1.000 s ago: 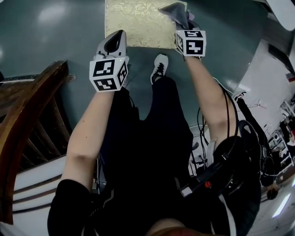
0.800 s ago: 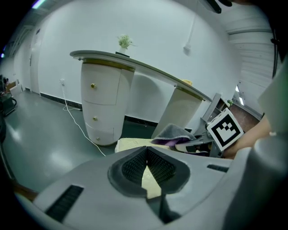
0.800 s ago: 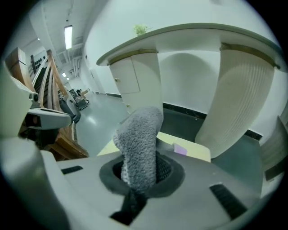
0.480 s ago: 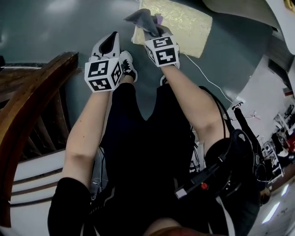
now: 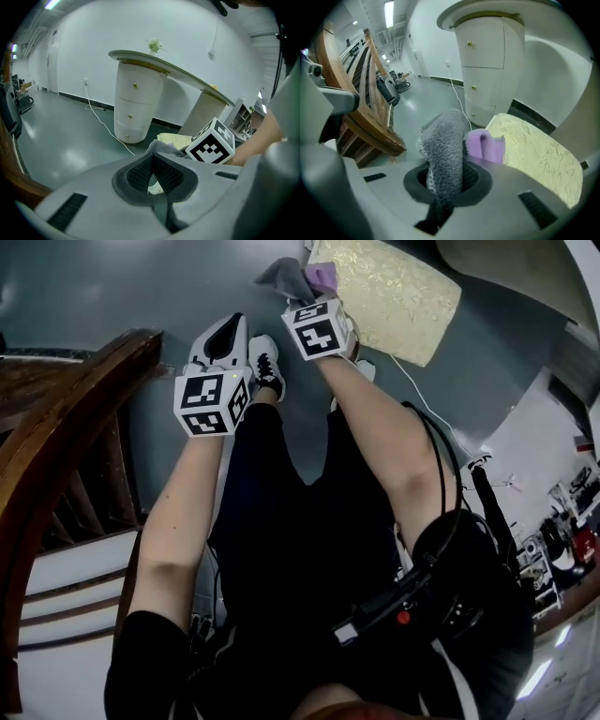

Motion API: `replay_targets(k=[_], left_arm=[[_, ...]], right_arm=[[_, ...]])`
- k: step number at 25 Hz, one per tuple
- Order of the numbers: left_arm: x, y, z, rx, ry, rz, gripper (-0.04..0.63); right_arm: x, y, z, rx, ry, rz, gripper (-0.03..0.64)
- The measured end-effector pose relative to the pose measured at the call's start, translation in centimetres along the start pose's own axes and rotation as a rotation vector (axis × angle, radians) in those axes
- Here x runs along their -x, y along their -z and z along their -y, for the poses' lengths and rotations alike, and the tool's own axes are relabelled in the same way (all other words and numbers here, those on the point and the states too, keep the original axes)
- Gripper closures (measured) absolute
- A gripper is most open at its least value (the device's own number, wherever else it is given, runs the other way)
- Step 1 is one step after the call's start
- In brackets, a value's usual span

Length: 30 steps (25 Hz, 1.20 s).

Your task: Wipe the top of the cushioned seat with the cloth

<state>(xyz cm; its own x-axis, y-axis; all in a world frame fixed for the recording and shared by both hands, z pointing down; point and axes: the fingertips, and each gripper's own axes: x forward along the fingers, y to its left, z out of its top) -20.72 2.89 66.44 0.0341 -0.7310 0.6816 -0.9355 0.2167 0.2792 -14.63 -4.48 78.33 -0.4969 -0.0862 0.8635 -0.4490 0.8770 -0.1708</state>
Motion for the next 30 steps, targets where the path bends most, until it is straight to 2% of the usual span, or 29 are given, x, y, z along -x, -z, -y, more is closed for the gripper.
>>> replay_targets(k=[2, 6, 9, 17, 30], left_arm=[[-0.4, -0.1, 0.4, -0.009, 0.0, -0.004, 0.591], [-1.1, -0.7, 2.4, -0.013, 0.002, 0.003, 0.591], [-2.0, -0.7, 4.5, -0.043, 0.018, -0.007, 0.591], [-4.1, -1.0, 11.0, -0.102, 0.067, -0.02, 0.591], [-6.0, -0.8, 19.5, -0.194, 0.133, -0.054, 0.591]], right_arm=[[0.1, 0.5, 0.8, -0.033, -0.015, 0.015, 0.588], [1.2, 0.9, 2.1, -0.019, -0.047, 0.066, 0.589], [2.3, 1.8, 3.6, -0.09, -0.059, 0.092, 0.589], [5.6, 5.9, 9.1, -0.21, -0.036, 0.101, 0.589], [10.8, 12.5, 17.1, -0.316, 0.008, 0.128, 0.589]])
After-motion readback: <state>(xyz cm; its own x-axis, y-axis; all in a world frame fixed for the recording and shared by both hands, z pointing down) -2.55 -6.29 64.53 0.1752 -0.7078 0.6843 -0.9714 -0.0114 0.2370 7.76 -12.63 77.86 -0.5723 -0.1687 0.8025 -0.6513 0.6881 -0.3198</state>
